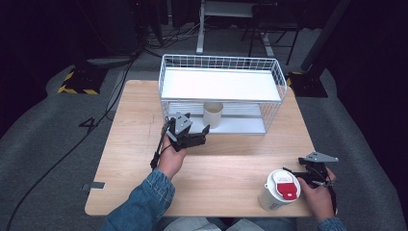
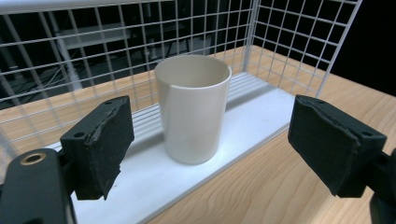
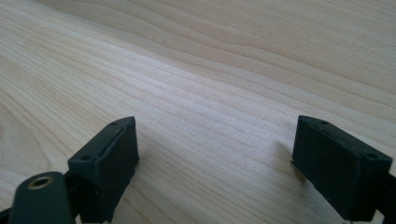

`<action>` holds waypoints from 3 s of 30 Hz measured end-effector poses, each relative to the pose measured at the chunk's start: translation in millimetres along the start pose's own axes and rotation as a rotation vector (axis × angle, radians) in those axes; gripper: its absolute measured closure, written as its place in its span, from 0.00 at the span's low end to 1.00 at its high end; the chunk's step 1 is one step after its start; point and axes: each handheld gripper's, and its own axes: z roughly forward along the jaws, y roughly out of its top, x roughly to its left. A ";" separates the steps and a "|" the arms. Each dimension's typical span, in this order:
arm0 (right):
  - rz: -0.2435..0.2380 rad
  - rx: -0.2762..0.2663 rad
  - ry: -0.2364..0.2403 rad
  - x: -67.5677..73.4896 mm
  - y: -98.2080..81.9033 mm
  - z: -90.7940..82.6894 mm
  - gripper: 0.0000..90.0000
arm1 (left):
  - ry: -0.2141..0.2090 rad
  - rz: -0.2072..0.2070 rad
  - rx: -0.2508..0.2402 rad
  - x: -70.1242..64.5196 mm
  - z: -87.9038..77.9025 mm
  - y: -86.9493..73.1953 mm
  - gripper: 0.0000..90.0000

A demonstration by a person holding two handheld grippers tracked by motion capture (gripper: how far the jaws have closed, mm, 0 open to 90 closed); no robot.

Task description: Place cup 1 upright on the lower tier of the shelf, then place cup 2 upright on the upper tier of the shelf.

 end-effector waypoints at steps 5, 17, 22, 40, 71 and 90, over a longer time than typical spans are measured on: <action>0.000 0.000 0.000 0.0 0.0 0.0 0.16 | -0.026 -0.028 0.026 2.0 -18.0 -0.5 0.17; 0.000 0.002 0.000 0.0 0.1 -0.1 0.16 | -0.023 -0.029 0.081 12.5 -60.3 -12.1 0.17; 0.000 0.003 0.000 0.0 0.1 -0.2 0.16 | -0.026 -0.052 0.136 20.5 -70.4 -17.7 0.17; -0.005 0.008 0.005 -0.7 0.7 -0.1 0.16 | -0.038 -0.038 0.351 37.8 -102.0 -66.6 0.17; 0.013 -0.037 0.032 -6.0 -4.0 -12.3 0.18 | 0.002 -0.014 0.473 49.2 -127.0 -125.6 0.17; -0.042 -0.173 0.003 8.3 7.6 -54.1 0.18 | -0.053 0.070 0.526 46.5 -123.3 -126.1 0.01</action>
